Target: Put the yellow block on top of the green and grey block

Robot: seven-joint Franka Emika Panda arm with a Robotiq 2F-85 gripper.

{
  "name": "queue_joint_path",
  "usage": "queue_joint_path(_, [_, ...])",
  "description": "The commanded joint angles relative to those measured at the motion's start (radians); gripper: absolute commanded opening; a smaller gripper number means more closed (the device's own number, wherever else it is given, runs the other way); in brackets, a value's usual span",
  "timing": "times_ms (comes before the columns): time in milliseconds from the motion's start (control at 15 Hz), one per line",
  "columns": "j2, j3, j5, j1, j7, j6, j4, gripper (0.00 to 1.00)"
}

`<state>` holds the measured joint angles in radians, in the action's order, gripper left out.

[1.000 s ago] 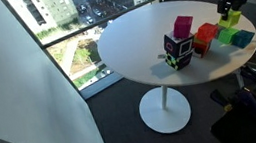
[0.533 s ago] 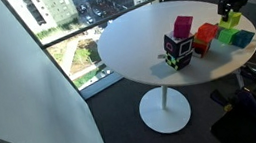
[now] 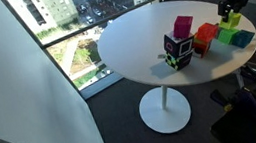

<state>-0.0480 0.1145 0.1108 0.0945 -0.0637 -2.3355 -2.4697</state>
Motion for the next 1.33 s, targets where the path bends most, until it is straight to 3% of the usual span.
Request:
queue_joint_path(0, [0.019, 0.001, 0.019, 0.012, 0.014, -0.009, 0.024, 0.25])
queue_joint_path(1267, [0.073, 0.002, 0.017, 0.010, 0.019, -0.024, 0.056, 0.25])
